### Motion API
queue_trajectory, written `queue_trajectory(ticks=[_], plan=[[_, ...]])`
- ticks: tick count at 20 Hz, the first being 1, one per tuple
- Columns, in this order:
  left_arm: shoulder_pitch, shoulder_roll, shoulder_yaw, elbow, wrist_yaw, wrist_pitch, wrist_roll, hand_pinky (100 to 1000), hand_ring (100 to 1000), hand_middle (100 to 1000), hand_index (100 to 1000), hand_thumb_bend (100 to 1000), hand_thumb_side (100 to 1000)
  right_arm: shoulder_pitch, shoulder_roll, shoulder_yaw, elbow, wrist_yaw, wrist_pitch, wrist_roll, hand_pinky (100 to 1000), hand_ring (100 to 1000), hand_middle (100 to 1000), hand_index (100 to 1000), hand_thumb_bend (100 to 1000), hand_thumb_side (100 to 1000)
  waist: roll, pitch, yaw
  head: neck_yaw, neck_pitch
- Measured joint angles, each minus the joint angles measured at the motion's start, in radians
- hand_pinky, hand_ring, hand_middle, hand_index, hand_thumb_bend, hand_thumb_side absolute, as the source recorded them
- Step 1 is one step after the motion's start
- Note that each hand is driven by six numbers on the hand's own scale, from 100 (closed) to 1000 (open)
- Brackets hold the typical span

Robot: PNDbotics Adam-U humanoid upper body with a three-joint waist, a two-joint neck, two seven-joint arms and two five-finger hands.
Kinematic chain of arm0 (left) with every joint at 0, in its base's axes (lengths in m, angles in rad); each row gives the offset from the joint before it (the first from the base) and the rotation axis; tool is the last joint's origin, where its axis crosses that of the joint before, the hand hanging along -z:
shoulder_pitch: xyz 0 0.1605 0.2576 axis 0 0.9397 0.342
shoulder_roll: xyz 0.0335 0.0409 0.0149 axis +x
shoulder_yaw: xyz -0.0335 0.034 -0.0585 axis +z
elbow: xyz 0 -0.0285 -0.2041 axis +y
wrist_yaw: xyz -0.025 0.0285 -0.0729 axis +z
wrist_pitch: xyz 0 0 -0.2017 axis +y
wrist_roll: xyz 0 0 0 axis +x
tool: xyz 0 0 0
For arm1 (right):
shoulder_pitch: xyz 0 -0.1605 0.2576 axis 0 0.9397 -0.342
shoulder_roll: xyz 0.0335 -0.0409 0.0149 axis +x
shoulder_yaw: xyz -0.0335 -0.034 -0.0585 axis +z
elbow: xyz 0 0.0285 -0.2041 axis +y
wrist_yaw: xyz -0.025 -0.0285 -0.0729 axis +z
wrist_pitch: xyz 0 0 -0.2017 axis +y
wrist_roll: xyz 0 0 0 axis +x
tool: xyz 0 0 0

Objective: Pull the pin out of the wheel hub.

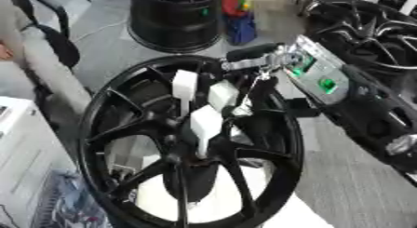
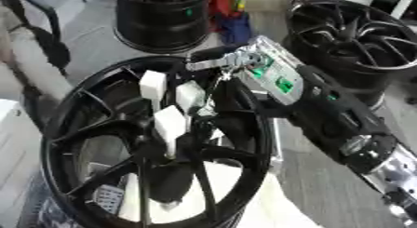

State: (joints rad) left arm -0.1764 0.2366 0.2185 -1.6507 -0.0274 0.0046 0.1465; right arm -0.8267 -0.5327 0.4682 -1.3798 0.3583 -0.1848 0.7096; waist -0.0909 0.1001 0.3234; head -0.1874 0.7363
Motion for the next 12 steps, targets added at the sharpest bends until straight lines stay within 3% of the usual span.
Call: queue_trajectory(ticks=[6, 12], plan=[[0.0, 0.0, 0.0, 0.0, 0.0, 0.0, 0.0, 600, 534, 636, 737, 451, 218, -0.028, -0.005, -0.014, -0.036, -0.014, 0.019, -0.02, 581, 506, 494, 603, 100, 147, 0.0, -0.004, -0.006, 0.0, 0.0], [0.012, 0.001, 0.002, 0.001, 0.0, 0.0, 0.001, 600, 534, 636, 737, 451, 218, -0.045, -0.08, -0.071, -0.128, -0.073, 0.052, -0.055, 582, 501, 488, 600, 100, 149, -0.003, -0.024, -0.039, 0.018, 0.002]])
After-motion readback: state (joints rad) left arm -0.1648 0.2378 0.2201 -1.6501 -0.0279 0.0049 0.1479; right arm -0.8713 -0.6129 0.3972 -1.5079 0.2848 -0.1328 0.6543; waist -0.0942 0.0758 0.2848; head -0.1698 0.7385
